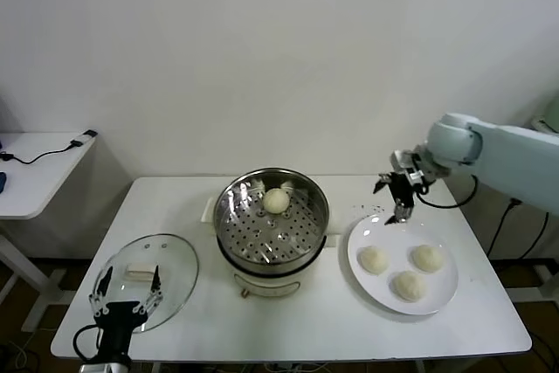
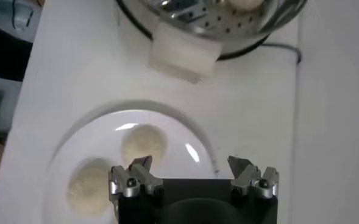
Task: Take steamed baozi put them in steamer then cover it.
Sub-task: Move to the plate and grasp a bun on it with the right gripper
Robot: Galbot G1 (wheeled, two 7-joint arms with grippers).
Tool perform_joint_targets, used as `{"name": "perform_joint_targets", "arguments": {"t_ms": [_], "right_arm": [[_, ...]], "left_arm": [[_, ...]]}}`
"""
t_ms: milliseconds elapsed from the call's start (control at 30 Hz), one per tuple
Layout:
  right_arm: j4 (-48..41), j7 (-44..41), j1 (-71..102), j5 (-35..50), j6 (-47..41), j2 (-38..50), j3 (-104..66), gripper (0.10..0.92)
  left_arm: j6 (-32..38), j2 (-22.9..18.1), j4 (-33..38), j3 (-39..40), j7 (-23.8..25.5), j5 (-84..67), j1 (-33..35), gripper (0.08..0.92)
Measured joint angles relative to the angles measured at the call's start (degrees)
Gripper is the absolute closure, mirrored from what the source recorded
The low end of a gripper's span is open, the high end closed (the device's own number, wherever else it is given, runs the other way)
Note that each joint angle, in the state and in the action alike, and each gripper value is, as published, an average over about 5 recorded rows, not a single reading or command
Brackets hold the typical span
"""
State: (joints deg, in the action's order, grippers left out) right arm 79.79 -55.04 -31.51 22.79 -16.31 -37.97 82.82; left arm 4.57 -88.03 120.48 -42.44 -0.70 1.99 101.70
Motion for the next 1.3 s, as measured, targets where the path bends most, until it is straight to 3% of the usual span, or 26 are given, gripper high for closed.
{"name": "perform_joint_targets", "arguments": {"t_ms": [900,1300], "right_arm": [[-10.04,1.1,19.95,-6.65,-3.18,-6.76,-10.53,0.204],[-11.35,0.69,20.54,-6.53,-3.11,-8.09,-11.35,0.328]], "left_arm": [[1.08,0.07,-1.28,-0.37,0.41,0.45,1.63,0.177],[1.38,0.03,-1.75,-0.26,0.38,0.8,1.88,0.177]]}}
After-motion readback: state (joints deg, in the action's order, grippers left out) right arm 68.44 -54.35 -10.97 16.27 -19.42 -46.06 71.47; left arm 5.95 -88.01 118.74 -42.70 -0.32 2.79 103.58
